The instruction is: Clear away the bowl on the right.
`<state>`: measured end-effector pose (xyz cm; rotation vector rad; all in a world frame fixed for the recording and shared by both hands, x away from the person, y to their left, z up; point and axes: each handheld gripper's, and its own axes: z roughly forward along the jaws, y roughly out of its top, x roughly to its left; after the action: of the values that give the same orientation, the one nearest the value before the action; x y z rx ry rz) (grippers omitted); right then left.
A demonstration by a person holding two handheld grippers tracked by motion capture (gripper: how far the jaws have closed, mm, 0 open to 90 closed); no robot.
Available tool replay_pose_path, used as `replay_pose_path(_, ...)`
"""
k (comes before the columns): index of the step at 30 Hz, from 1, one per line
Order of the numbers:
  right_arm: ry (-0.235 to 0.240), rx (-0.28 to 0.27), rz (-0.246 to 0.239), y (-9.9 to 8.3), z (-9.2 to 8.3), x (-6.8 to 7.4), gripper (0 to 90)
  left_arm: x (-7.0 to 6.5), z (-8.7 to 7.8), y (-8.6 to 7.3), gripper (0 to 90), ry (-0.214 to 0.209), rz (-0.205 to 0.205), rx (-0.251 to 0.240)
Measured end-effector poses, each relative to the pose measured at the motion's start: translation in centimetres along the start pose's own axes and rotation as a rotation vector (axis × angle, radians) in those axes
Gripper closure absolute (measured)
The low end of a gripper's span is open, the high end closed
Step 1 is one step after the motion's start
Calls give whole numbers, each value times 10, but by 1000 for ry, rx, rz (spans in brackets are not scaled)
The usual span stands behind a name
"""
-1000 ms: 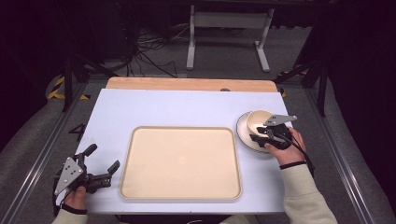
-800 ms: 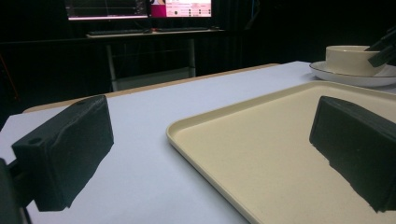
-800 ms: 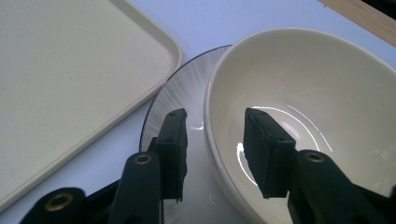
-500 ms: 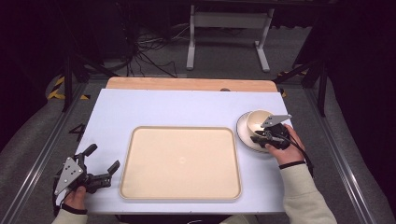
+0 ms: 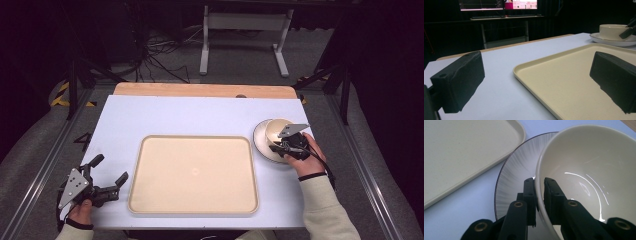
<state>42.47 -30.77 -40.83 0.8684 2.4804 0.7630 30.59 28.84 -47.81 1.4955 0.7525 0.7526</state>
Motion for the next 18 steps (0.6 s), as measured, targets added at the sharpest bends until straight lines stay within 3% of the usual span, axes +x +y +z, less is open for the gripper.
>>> replay_pose_path(18,-51,-6,-15,1,-5,-1,833,0,0,0,2,0,0,0)
